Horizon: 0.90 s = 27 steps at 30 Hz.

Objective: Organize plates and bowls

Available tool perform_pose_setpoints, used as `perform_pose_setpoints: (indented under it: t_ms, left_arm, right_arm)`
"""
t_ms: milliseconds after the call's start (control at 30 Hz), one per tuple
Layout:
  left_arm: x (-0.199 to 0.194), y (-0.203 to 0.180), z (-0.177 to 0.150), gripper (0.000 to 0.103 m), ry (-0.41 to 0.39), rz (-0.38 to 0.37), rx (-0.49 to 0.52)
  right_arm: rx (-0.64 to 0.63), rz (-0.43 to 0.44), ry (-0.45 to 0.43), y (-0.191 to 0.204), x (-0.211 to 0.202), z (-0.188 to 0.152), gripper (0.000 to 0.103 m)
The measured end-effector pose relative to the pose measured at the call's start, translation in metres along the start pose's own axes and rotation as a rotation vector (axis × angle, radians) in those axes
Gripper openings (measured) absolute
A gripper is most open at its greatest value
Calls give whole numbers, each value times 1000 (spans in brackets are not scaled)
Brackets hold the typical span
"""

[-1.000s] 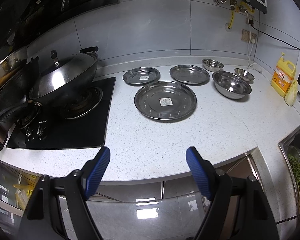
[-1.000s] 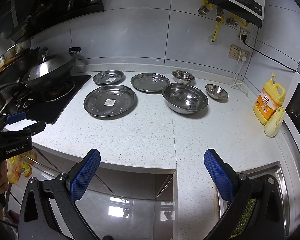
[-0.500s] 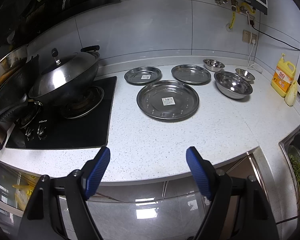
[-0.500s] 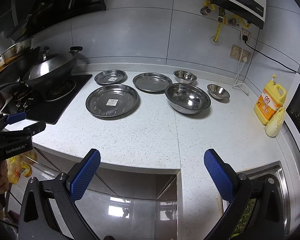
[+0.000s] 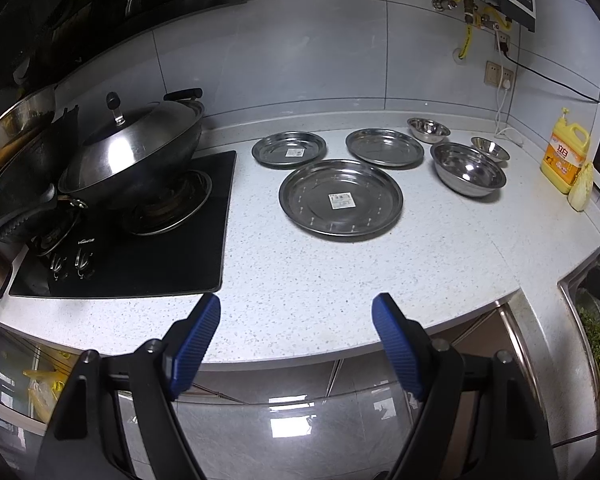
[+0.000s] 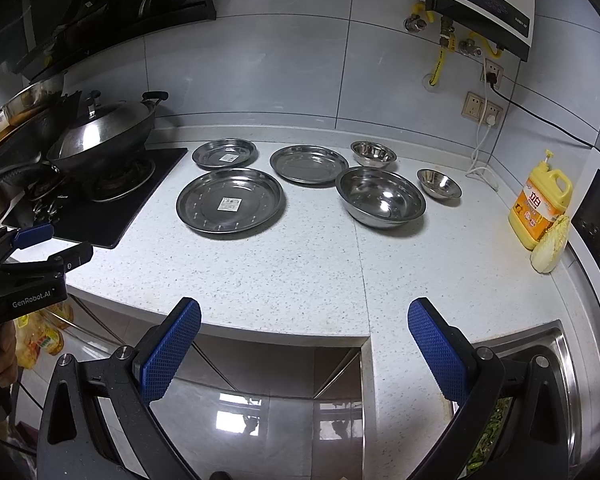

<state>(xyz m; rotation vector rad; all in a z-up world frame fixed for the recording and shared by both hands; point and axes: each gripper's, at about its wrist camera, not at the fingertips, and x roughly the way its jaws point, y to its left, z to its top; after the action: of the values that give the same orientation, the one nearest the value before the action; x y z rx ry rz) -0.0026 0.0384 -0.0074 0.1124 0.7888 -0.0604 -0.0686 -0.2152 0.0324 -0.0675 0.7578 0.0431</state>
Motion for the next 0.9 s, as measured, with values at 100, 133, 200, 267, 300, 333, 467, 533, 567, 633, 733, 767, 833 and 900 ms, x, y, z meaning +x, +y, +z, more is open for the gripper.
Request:
perform_pose_setpoints:
  t_ms: [100, 133, 200, 267, 300, 333, 467, 533, 567, 633, 733, 767, 833, 900]
  left_arm:
    - [0, 8, -2, 78, -1, -2, -3]
    - [0, 12, -2, 78, -2, -3, -4]
    - [1, 17, -2, 78, -2, -4, -7]
    - [2, 22, -2, 78, -2, -7, -10]
    - [2, 24, -2, 78, -2, -8, -11]
    - [3, 25, -2, 78, -1, -10, -11]
    - [3, 28, -1, 78, -1, -12, -11]
    - [3, 28, -1, 78, -1, -11, -11]
    - [3, 27, -1, 78, -1, -11, -11]
    - [5, 29, -1, 78, 2, -12, -12]
    - [8, 33, -1, 78, 6, -12, -10]
    - [9, 33, -1, 78, 6, -10, -9]
    - [10, 35, -1, 78, 7, -9, -12]
    - [12, 37, -1, 78, 8, -8, -16]
  right_arm:
    - [-1, 1, -2, 6, 0, 2, 102]
    - [-2, 2, -2, 7, 1, 3, 102]
    - [-6, 3, -4, 11, 2, 3, 102]
    - [-9, 4, -4, 16, 2, 4, 102]
    - [-13, 3, -3, 19, 2, 5, 102]
    - [-15, 2, -3, 21, 2, 5, 102]
    - [-18, 2, -1, 28, 3, 7, 102]
    - [-21, 1, -3, 31, 4, 8, 102]
    - [-22, 1, -3, 32, 4, 8, 102]
    - [-22, 0, -2, 34, 6, 9, 102]
    - [-20, 4, 1, 38, 9, 10, 102]
    - [-20, 6, 2, 38, 10, 10, 102]
    - [-22, 9, 4, 41, 12, 11, 102]
    - [-24, 14, 3, 43, 13, 12, 102]
